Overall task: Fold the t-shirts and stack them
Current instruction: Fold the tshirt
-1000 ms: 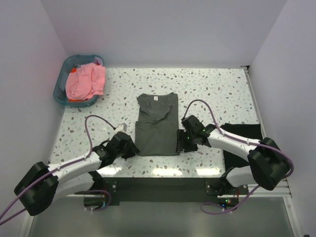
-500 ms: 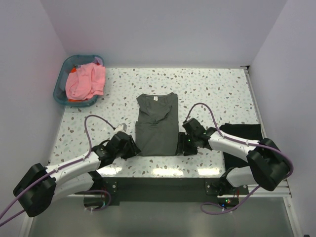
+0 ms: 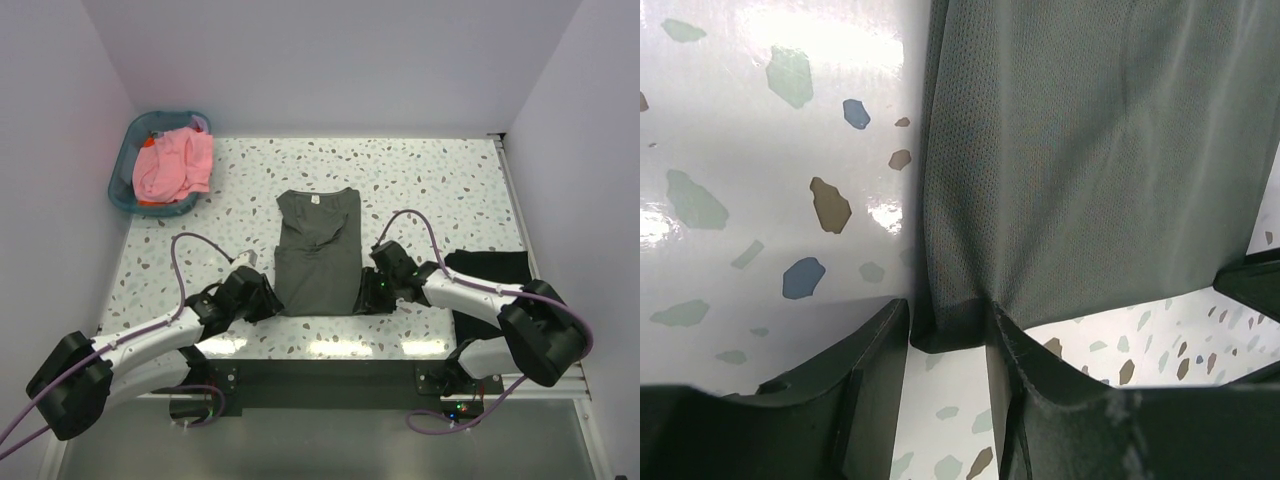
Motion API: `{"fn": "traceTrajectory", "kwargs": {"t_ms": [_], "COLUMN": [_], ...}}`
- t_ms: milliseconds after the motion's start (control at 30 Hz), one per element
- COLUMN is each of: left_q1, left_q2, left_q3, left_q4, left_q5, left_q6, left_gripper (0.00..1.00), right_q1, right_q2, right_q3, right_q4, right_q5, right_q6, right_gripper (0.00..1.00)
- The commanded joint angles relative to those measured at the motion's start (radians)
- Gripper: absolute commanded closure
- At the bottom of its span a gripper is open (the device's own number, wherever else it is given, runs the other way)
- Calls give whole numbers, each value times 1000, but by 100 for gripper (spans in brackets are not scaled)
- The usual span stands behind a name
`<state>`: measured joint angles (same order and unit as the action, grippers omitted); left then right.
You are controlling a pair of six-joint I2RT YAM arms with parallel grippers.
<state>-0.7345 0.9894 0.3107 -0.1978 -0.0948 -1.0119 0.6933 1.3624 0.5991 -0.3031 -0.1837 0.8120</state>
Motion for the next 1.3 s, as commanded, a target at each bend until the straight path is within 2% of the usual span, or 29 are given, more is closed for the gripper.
{"fn": "traceTrajectory", "kwargs": {"t_ms": [0,167,267,300,333,400,467,633,833,1033,1100,1267], "left_q1": [-2,-3,-3,-3,-3,-3,-5,-32,-46,-45,-39,44], "left_q2": [26,58,51,46,38,20,-1,-110,-176,-97,-34,84], "left_q3": [-24,-41,-44,-45,-47,-55,-81,-122,-56,115,166,326], "left_q4": [-86,-43,-34,-32,-28,-19,-18,-57,-114,-135,-124,-37], "left_q5": [12,32,35,36,44,49,53,52,47,-45,-88,-62], "left_q6": [18,15,16,18,25,27,21,-11,-4,61,100,174], "left_gripper": [59,68,78,85,89,100,100,100,100,100,100,100], "right_q1": [0,-2,-1,-2,0,2,9,69,103,101,97,48], "right_q2": [18,15,-2,-6,-11,-35,-63,-251,-411,-405,-353,-218], "right_q3": [-35,-45,-50,-53,-56,-70,-93,-148,-145,0,82,290], "right_q4": [42,65,76,81,85,93,91,21,-80,-183,-217,-222], "right_q5": [-10,-17,-16,-17,-16,-17,-16,65,115,229,303,331], "right_q6": [24,32,26,20,13,0,-10,-31,-34,-80,-117,-184], "right_gripper": [63,74,85,90,100,100,100,100,100,100,100,100]}}
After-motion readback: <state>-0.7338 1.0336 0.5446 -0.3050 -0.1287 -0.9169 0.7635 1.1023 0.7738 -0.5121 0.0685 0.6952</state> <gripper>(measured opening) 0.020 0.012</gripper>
